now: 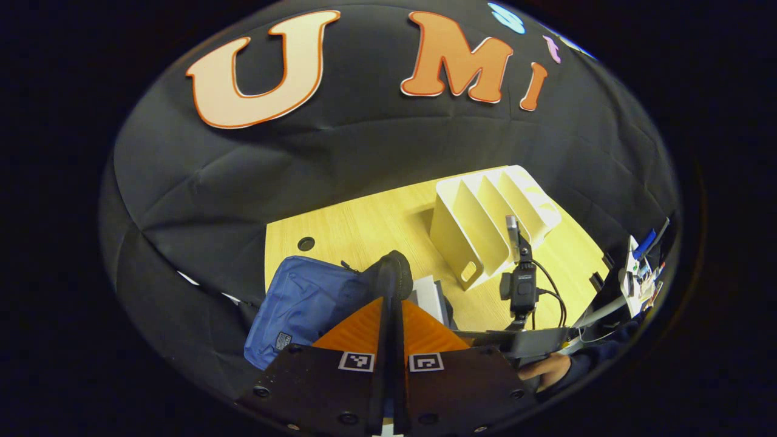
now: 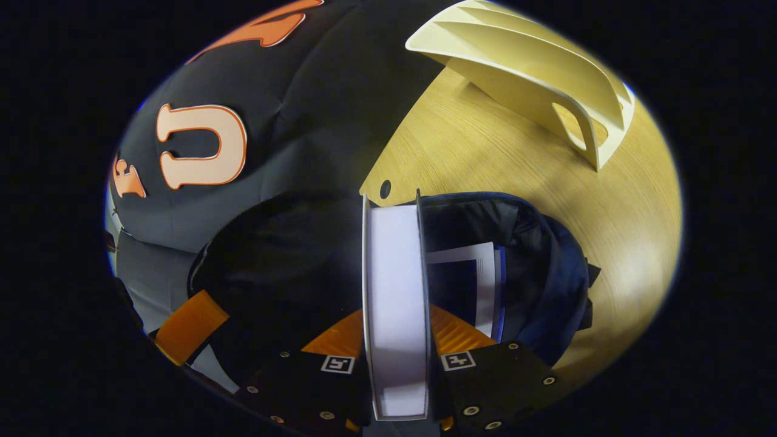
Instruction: Open the schoolbag, grab two books from the bookshelf and put them into the schoolbag.
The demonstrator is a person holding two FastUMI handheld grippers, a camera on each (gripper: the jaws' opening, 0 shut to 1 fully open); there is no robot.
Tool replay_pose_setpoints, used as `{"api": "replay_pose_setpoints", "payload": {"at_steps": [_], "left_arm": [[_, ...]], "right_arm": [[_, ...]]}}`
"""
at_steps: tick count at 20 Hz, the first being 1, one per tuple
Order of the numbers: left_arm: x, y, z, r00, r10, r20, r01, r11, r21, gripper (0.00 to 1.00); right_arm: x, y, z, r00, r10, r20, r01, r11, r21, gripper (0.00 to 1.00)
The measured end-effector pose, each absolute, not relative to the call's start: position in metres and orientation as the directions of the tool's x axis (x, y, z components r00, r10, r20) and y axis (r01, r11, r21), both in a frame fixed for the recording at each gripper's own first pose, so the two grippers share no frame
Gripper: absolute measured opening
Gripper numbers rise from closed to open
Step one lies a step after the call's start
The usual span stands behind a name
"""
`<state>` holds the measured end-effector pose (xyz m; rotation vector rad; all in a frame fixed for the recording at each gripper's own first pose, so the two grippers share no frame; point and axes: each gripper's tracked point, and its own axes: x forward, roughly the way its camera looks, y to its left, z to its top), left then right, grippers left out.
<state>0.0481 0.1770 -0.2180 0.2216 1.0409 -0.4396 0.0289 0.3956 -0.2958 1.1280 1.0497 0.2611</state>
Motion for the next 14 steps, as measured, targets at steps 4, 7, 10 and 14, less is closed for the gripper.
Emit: {"api": "replay_pose_setpoints", "payload": {"at_steps": [4, 7, 10, 14], "left_arm": [[0.039, 0.165, -0.220, 0.409, -0.266, -0.873, 0.501, 0.865, -0.029, 0.07], [0.037, 0.160, -0.219, 0.406, -0.272, -0.872, 0.518, 0.855, -0.025, 0.07], [0.035, 0.157, -0.218, 0.405, -0.278, -0.871, 0.530, 0.848, -0.025, 0.07], [0.036, 0.157, -0.220, 0.402, -0.276, -0.873, 0.526, 0.850, -0.027, 0.07]], "right_arm": [[0.029, 0.414, -0.305, 0.519, 0.657, -0.546, 0.318, 0.445, 0.837, 0.37], [0.031, 0.425, -0.310, 0.513, 0.670, -0.537, 0.313, 0.437, 0.843, 0.38], [0.033, 0.433, -0.313, 0.516, 0.669, -0.534, 0.308, 0.437, 0.845, 0.37], [0.034, 0.442, -0.320, 0.487, 0.687, -0.539, 0.330, 0.426, 0.842, 0.38]]}}
